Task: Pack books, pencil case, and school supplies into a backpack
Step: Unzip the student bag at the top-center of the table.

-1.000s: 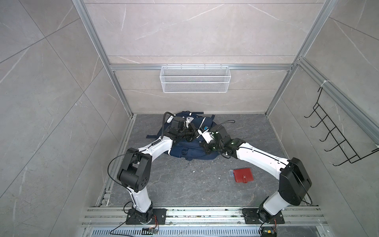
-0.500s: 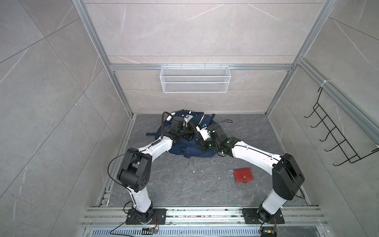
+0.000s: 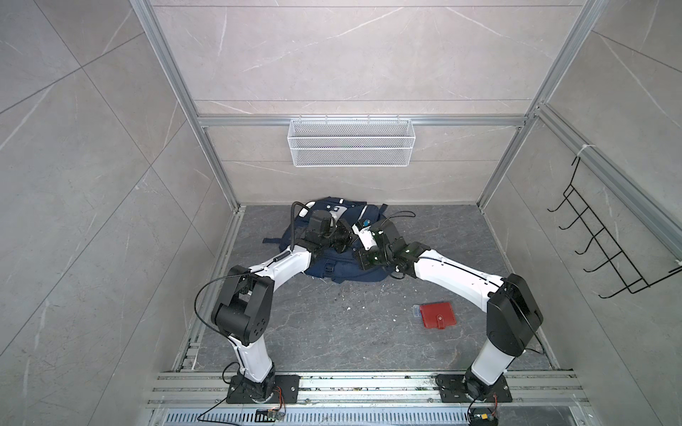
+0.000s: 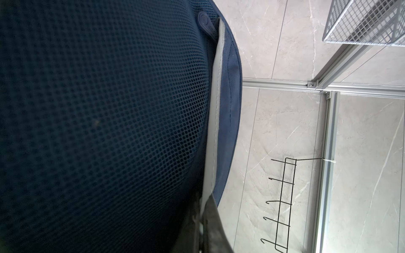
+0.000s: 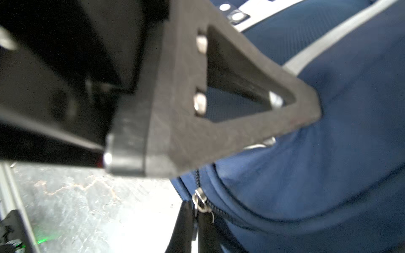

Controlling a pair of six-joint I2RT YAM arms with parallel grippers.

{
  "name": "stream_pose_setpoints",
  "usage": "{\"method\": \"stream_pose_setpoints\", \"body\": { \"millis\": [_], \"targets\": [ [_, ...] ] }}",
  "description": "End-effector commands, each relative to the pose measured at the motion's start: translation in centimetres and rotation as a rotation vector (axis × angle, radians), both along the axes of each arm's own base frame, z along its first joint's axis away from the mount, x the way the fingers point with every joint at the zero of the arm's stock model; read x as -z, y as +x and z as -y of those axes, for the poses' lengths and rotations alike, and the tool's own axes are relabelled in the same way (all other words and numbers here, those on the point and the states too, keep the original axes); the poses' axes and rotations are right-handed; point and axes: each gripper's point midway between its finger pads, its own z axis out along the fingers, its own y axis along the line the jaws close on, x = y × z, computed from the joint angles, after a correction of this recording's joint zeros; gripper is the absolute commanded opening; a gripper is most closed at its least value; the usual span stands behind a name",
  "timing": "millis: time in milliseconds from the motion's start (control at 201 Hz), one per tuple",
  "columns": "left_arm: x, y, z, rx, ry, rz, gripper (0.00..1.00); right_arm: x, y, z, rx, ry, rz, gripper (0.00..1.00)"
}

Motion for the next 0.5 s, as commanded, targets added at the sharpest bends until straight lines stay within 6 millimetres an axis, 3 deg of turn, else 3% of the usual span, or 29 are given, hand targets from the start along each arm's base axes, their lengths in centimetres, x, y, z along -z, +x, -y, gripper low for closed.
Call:
{"method": "stream_pose_setpoints", "body": {
  "millis": [0, 149, 309, 403, 493],
  "targets": [
    [-9.9, 0.2, 1.2, 0.011, -0.111, 0.241, 0.0, -0.2, -1.8, -0.9, -0.033, 0.005, -0.033, 0.0],
    [-9.7, -0.7, 0.6, 0.011, -0.062, 0.184, 0.0, -0.2, -0.7, 1.3, 0.055, 0.037, -0.047, 0.0],
    [-8.4, -1.9, -0.4, 0.062, 0.128, 0.11, 0.0, -0.9, 0.5, 3.8, 0.121, 0.042, -0.03, 0.0],
    [-6.9, -2.4, -2.3, 0.069, 0.247, 0.073, 0.37, -1.1, 1.0, 4.9, 0.14, 0.044, -0.02, 0.0],
    [-5.3, -2.4, -5.2, 0.03, 0.295, 0.049, 0.49, -0.9, 1.0, 5.7, 0.141, 0.03, -0.017, 0.0]
  ]
}}
